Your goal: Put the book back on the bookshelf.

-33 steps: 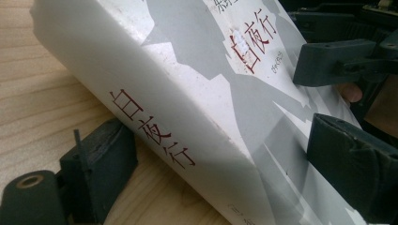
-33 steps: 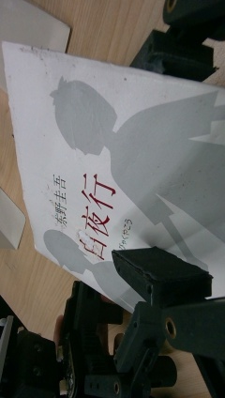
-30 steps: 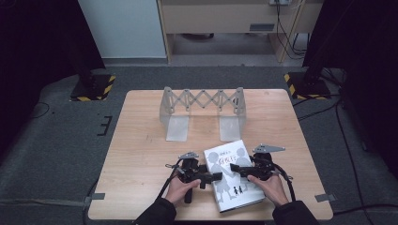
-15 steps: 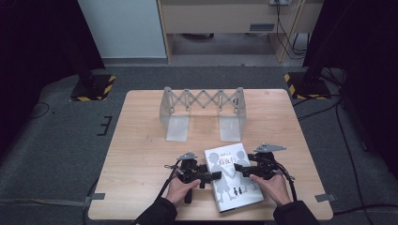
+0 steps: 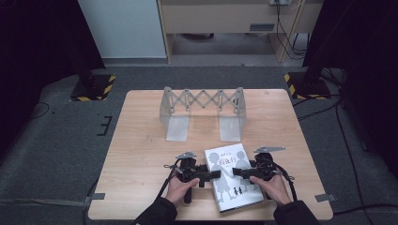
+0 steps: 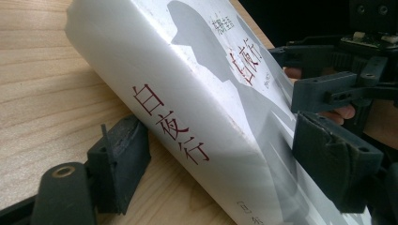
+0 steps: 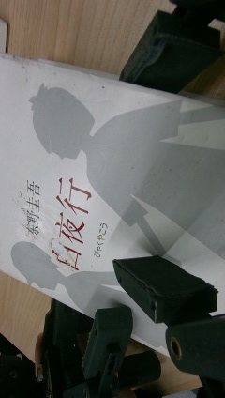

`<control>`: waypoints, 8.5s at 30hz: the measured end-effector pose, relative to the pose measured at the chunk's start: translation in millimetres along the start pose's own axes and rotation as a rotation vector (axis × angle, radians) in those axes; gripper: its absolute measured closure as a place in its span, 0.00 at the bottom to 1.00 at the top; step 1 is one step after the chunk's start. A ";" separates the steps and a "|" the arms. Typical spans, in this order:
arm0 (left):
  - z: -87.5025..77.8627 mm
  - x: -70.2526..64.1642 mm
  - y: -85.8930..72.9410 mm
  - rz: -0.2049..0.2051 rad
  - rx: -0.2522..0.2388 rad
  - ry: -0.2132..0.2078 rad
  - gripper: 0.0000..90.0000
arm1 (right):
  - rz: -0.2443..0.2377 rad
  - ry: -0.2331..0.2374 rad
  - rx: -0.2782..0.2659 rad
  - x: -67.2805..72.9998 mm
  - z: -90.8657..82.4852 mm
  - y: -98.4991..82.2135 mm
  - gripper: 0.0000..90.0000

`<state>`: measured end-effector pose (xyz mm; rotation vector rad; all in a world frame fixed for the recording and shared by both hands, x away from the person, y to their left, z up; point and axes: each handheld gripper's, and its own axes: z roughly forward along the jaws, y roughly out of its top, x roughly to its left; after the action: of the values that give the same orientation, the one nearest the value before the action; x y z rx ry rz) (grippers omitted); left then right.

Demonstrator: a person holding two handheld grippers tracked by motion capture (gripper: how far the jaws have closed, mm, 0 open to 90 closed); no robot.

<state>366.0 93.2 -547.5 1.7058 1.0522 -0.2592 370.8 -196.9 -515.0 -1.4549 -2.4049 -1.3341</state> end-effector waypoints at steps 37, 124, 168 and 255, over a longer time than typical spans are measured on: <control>-12.9 -20.3 24.9 0.146 -0.061 0.006 0.26 | -0.138 0.025 -0.213 14.6 -11.0 15.1 0.32; -20.9 -24.4 39.2 0.078 -0.210 -0.056 0.48 | -0.181 0.118 -0.181 17.0 -18.3 8.3 0.41; -78.1 -47.6 71.8 0.175 -0.273 0.077 0.57 | -0.249 -0.221 -0.031 -8.8 -15.6 -3.3 0.22; -106.8 26.5 151.9 0.304 -0.495 0.622 0.56 | -0.185 -0.422 -0.020 -42.9 -12.3 -21.1 0.01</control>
<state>461.5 191.2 -419.2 1.4780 1.1483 0.7157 374.7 -239.8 -539.1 -1.7031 -2.8520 -1.1813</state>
